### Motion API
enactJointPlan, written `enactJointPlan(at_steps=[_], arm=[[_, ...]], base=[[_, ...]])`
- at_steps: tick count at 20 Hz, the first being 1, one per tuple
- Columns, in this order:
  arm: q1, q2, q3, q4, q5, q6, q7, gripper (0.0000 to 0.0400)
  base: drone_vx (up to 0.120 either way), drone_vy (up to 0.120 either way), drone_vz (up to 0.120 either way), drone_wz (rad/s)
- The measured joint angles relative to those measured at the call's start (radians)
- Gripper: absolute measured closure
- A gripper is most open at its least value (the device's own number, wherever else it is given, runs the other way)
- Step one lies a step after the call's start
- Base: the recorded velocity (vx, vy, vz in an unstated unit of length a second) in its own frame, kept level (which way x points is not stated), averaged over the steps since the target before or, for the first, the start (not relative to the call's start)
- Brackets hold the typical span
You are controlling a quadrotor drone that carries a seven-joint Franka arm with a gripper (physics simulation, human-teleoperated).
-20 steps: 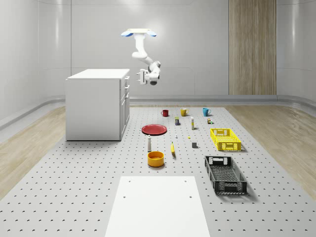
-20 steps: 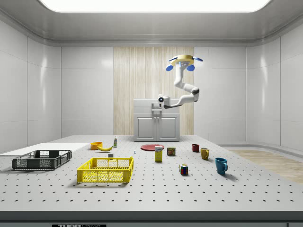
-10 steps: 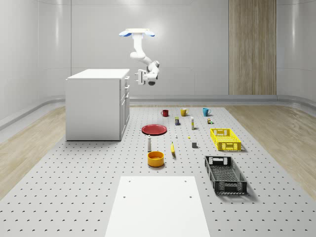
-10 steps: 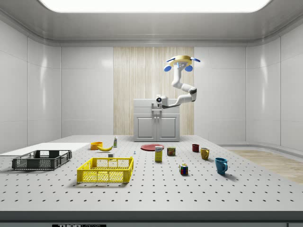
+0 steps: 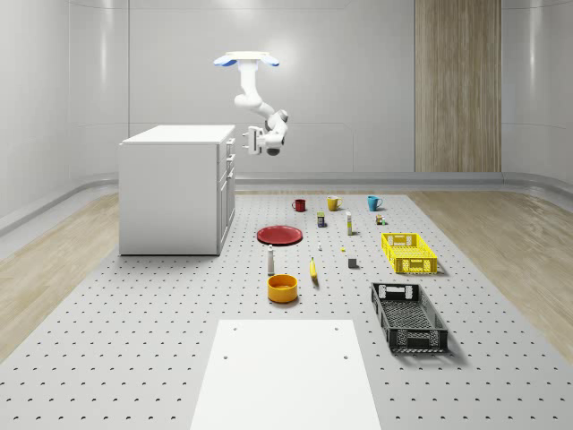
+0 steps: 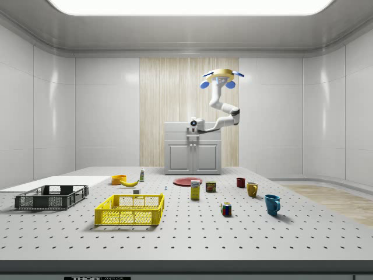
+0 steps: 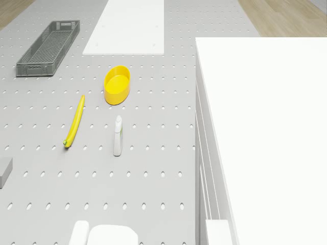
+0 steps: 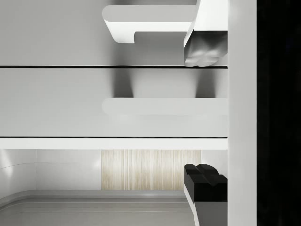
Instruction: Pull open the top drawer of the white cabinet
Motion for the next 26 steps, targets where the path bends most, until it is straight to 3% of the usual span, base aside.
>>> enactJointPlan(at_steps=[11, 26], arm=[[0.012, -0.014, -0.003, -0.002, -0.012, 0.011, 0.01, 0.0095], [0.025, -0.029, -0.005, -0.002, -0.024, 0.023, 0.023, 0.0095]], base=[[0.0, -0.087, 0.0, 0.0], [0.0, 0.0, 0.0, 0.0]])
